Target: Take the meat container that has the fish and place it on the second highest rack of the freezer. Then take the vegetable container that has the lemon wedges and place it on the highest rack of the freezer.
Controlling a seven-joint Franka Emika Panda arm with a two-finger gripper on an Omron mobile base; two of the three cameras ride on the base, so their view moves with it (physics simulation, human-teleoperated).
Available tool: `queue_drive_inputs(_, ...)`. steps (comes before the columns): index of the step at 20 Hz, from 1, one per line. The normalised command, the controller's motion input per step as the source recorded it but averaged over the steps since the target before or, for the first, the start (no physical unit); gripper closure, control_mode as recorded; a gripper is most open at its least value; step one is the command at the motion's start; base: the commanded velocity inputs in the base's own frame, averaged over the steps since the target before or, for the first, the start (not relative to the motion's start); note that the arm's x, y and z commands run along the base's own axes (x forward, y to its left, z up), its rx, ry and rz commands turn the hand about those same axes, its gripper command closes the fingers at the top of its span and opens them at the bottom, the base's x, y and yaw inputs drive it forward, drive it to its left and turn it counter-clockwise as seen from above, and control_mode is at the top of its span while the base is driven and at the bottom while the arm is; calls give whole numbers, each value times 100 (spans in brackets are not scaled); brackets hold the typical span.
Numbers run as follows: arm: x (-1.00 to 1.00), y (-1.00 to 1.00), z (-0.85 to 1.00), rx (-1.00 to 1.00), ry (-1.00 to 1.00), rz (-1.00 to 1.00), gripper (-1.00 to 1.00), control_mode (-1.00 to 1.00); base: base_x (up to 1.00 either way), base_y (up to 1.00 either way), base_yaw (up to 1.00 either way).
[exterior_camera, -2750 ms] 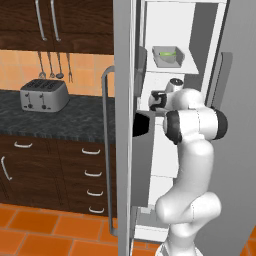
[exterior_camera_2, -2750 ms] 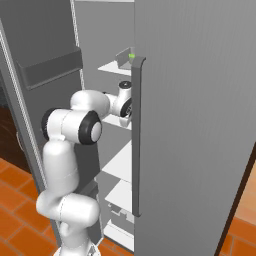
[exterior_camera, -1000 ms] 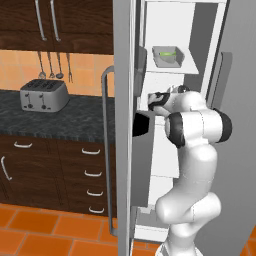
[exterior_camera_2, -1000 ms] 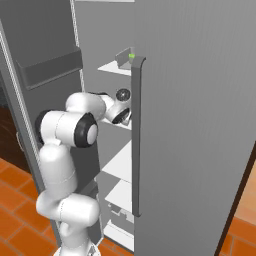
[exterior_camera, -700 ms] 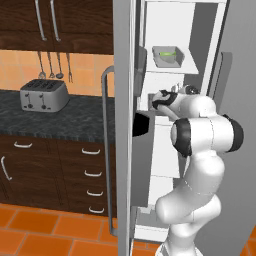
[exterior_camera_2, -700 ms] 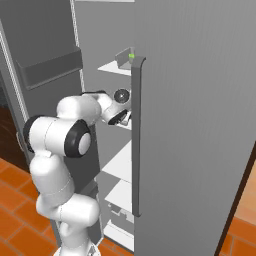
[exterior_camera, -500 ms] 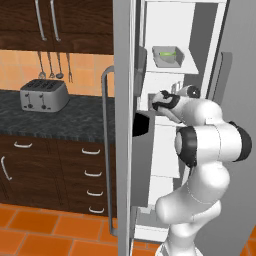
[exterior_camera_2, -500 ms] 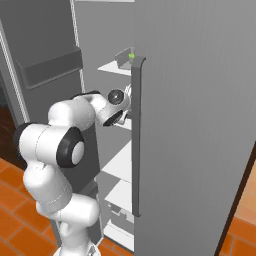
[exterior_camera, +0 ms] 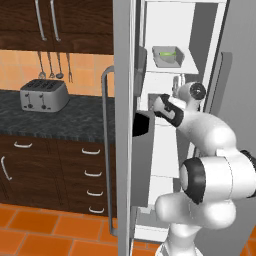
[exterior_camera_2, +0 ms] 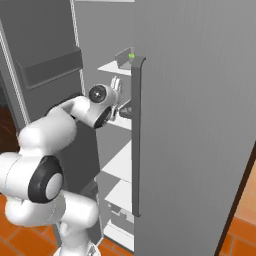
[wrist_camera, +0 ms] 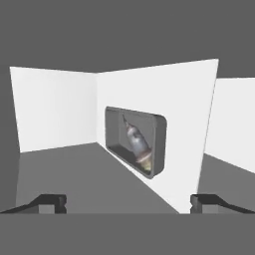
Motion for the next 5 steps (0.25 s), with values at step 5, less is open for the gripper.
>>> queue_drive_inputs(5, -97, 12, 84, -3, 0, 2, -100, -100, 0, 0, 0)
